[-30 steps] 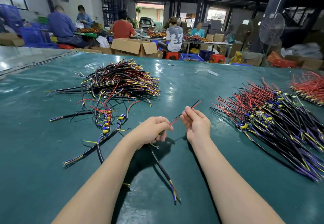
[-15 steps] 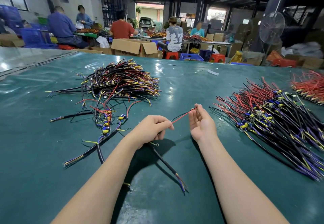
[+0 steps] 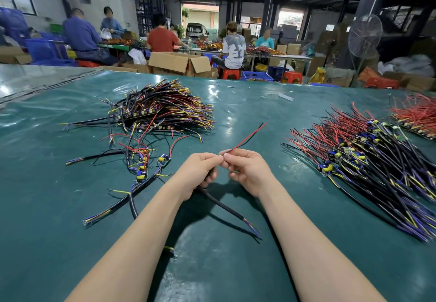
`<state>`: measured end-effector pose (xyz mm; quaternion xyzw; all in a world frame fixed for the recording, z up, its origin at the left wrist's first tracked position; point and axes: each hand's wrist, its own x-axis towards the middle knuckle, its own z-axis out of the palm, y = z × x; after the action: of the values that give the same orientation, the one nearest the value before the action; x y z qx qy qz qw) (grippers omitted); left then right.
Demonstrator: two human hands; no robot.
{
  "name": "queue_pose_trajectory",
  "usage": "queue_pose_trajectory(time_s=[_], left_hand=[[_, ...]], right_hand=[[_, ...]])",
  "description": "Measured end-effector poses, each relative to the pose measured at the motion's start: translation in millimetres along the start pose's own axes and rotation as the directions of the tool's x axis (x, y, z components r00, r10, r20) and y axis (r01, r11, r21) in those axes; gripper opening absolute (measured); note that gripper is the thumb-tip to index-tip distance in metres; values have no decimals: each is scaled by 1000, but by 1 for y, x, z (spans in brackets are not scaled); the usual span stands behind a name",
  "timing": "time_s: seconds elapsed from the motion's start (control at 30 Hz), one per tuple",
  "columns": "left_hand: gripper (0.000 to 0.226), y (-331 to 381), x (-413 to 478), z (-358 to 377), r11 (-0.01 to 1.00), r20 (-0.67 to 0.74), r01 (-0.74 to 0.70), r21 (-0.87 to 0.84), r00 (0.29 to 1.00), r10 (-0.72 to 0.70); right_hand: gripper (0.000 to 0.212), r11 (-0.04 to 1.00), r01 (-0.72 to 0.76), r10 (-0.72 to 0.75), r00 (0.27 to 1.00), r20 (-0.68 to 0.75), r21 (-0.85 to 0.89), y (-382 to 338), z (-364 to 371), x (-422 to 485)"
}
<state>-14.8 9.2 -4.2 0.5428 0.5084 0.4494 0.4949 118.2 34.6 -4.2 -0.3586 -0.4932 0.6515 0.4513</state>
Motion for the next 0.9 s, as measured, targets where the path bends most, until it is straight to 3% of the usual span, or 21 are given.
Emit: queue_pose_trajectory(time_s=[0.13, 0.2, 0.3, 0.4, 0.57, 0.9], left_hand=[[19, 5, 2, 0, 994, 22, 89, -62, 996, -88], [16, 4, 2, 1, 997, 22, 74, -11, 997, -73], [16, 1, 1, 1, 990, -11, 11, 140, 1000, -9], [16, -1, 1, -1, 983, -23, -25, 180, 999, 29], [16, 1, 0, -2, 994, -49, 19, 108, 999, -14], [26, 7, -1, -1, 999, -101, 31, 29, 995, -28]], right_hand=[[19, 999, 45, -48, 994, -103, -24, 2, -1, 2], [19, 999, 40, -42, 993, -114, -14, 1, -2, 3], [19, 1000, -5, 6, 999, -43, 4, 0, -1, 2], [19, 999, -25, 25, 999, 24, -24, 1, 0, 1], [20, 997, 44, -45, 999, -25, -56, 2, 4, 1], [20, 992, 69, -61, 994, -87, 102, 3, 10, 2]])
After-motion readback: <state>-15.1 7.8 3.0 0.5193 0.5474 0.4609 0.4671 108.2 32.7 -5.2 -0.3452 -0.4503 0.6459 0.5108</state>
